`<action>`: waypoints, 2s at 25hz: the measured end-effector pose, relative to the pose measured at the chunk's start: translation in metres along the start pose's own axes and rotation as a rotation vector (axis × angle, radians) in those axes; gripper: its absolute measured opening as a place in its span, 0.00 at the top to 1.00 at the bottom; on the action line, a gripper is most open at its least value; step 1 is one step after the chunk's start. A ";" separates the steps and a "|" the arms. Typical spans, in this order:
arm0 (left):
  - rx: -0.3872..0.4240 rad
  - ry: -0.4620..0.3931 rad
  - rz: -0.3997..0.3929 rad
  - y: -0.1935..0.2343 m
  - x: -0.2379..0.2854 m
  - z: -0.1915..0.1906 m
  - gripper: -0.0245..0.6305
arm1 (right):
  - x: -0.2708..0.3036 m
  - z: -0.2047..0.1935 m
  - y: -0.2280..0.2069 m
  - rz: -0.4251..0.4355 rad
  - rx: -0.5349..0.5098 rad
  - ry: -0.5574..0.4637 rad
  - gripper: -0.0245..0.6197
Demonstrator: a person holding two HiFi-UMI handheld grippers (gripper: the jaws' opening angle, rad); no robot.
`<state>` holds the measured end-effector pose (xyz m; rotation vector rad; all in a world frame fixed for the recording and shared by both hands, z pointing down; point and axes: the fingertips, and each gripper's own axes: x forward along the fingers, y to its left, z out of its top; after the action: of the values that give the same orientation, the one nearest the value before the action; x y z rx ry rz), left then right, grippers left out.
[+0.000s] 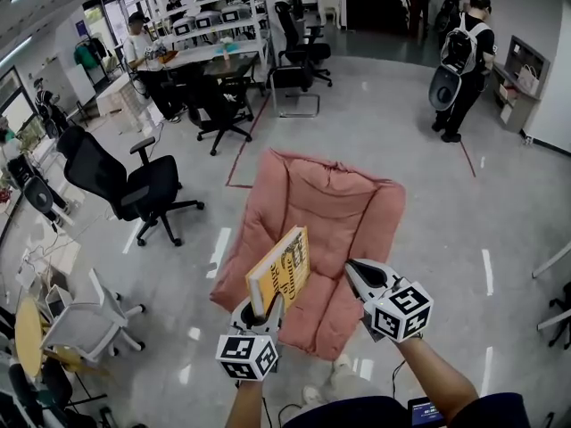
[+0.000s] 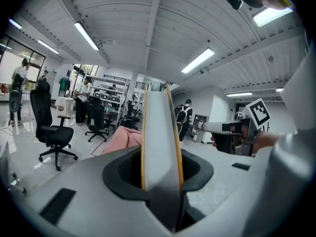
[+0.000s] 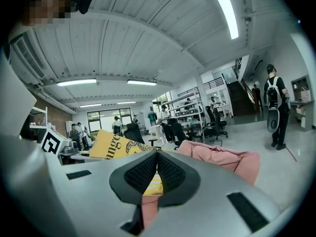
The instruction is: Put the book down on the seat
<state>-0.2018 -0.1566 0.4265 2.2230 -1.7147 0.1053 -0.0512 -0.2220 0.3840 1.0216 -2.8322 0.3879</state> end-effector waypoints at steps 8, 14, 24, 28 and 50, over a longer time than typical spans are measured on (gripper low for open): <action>0.027 0.052 0.011 0.004 0.039 -0.021 0.74 | 0.014 -0.010 -0.027 -0.009 0.017 0.025 0.93; 0.030 0.101 0.021 0.002 0.076 -0.035 0.74 | 0.024 -0.018 -0.060 -0.011 0.036 0.058 0.93; 0.009 0.181 0.060 0.015 0.110 -0.071 0.74 | 0.045 -0.042 -0.092 -0.003 0.080 0.113 0.93; 0.018 0.222 0.075 0.026 0.123 -0.087 0.74 | 0.055 -0.051 -0.101 -0.002 0.095 0.131 0.93; 0.073 0.405 0.053 0.041 0.198 -0.176 0.74 | 0.084 -0.121 -0.149 -0.043 0.162 0.227 0.93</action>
<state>-0.1623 -0.2957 0.6523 2.0284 -1.5624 0.5964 -0.0187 -0.3509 0.5466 0.9933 -2.6068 0.6913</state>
